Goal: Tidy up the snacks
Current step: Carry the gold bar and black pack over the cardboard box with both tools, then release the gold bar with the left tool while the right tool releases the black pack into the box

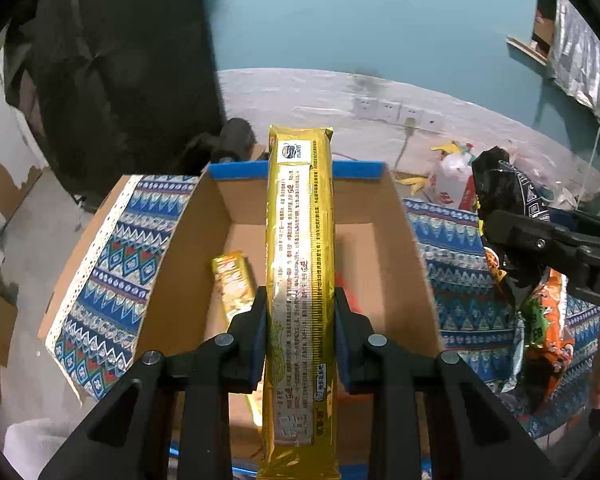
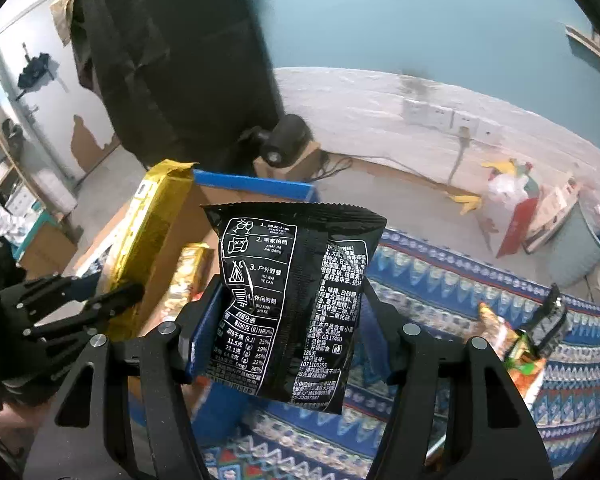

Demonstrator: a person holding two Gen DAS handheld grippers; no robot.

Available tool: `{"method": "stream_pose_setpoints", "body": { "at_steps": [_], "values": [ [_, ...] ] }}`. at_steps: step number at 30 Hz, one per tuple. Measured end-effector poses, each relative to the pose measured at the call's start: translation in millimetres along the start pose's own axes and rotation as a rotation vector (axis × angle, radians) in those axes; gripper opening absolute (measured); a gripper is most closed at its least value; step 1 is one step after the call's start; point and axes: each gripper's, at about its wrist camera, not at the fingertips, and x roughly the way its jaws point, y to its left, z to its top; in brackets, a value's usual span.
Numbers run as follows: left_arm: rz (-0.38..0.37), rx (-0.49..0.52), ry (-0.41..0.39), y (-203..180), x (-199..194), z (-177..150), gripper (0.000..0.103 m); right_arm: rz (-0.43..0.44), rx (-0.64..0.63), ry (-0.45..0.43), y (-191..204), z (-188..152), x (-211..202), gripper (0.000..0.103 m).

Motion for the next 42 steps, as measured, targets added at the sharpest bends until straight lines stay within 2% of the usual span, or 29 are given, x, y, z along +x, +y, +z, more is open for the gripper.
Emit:
{"method": "stream_pose_setpoints", "body": {
  "at_steps": [9, 19, 23, 26, 29, 31, 33, 42],
  "values": [
    [0.034, -0.047, 0.039, 23.8, 11.9, -1.9, 0.028, 0.036, -0.043, 0.032, 31.1, 4.3, 22.4, 0.062],
    [0.078, -0.057, 0.047, 39.2, 10.3, -6.0, 0.029, 0.091, -0.058, 0.079, 53.9, 7.9, 46.9, 0.062],
    [0.076, -0.087, 0.053, 48.8, 8.2, -6.6, 0.040, 0.103, -0.067, 0.092, 61.1, 9.8, 54.2, 0.062],
    [0.085, -0.097, 0.047, 53.5, 6.2, -6.8, 0.043, 0.128, -0.074, 0.103, 67.0, 11.1, 60.5, 0.063],
    [0.088, -0.104, 0.044, 55.4, 5.1, -7.0, 0.051, 0.147, -0.074, 0.119, 70.1, 11.4, 66.0, 0.064],
    [0.078, -0.105, 0.040, 55.0, 4.0, -6.6, 0.052, 0.141, -0.067, 0.123, 69.8, 11.4, 68.2, 0.068],
    [0.076, -0.098, 0.037, 53.0, 3.7, -6.0, 0.056, 0.135, -0.053, 0.121, 68.7, 10.8, 68.4, 0.076],
    [0.050, -0.074, 0.035, 40.3, 2.1, -5.0, 0.058, 0.105, -0.008, 0.112, 48.2, 8.1, 50.4, 0.077]
  ]
}}
